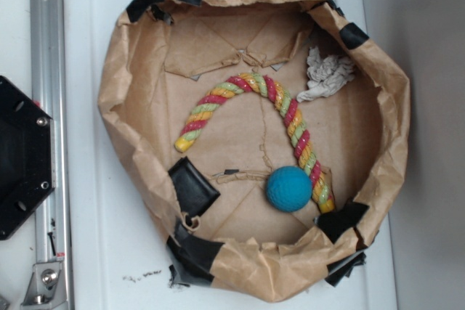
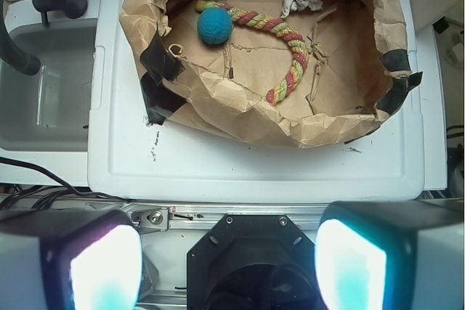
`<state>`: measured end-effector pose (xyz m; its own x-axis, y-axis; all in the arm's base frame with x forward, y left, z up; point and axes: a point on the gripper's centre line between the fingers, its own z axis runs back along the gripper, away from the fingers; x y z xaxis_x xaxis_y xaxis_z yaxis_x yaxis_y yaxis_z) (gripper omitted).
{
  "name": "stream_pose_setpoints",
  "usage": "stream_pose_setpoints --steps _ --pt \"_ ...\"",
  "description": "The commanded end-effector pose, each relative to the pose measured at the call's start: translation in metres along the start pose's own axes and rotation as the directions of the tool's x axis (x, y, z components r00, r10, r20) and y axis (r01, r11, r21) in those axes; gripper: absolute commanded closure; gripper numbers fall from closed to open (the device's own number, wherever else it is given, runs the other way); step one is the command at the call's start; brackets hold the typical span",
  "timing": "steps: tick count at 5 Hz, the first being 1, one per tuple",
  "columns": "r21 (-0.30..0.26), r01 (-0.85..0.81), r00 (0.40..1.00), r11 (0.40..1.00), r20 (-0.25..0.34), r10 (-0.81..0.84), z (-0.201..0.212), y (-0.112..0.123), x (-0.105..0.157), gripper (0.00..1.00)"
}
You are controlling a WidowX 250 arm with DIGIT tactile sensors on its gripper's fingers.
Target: Grab the blue ball.
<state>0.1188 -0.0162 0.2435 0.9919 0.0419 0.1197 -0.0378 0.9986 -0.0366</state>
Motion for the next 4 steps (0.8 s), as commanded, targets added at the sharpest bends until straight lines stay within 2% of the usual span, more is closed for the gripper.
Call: stream_pose_setpoints --steps 1,2,3,4 --pt "0.0 0.0 1.0 1.0 0.0 0.0 0.0 0.0 0.0 0.0" --pt "0.177 0.182 0.943 0.967 0.248 -0.223 -0.044 0.03 0.046 0.0" --pt "0.116 0.138 0.918 0.984 0.357 -0.171 -0.068 0.039 0.092 0.0" --pt "0.084 0.155 0.925 0.984 0.338 -0.175 -0.1 0.051 0.124 0.0"
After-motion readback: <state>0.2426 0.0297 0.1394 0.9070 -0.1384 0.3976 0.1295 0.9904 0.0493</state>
